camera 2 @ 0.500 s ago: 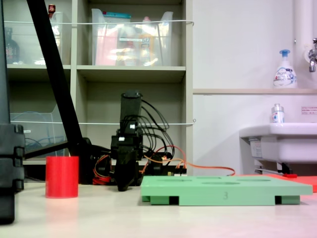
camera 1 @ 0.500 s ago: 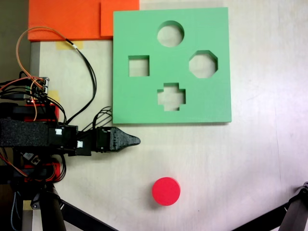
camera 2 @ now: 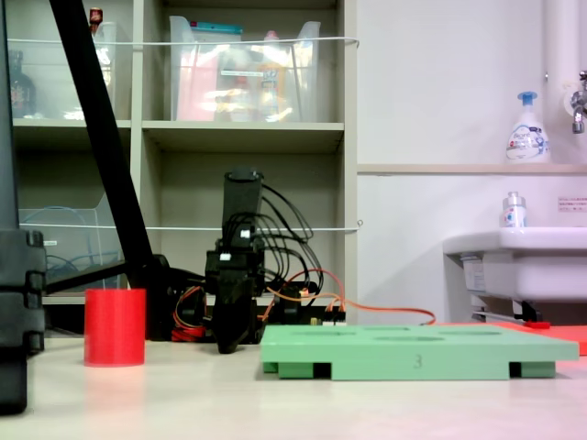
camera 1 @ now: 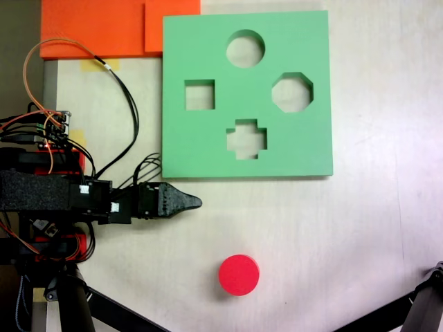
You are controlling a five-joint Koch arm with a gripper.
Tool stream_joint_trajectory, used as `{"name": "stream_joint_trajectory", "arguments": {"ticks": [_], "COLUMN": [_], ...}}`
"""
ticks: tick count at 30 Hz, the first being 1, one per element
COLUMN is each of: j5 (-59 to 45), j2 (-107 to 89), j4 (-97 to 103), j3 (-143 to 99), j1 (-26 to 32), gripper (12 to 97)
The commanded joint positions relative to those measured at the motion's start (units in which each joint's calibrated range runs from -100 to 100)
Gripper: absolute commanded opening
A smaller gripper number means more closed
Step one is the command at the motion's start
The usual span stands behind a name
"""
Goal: Put the cylinder block into the corresponding hole
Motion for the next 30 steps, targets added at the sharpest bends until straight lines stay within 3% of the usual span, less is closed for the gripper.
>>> {"name": "stream_joint_trajectory", "arguments": {"ticks": [1,12,24,30], "j5": [-0.29,2.54,42.74,58.41], "j2": [-0.41,-0.41,-0.41,-0.41], "j4": [-5.12,-0.98,57.56,61.9], "j3": [-1.08,-1.08,-1.08,-1.08], "j1": [0.0,0.63,-0.39,-2.0], "gripper": [48.6,51.1,51.5,52.8]}}
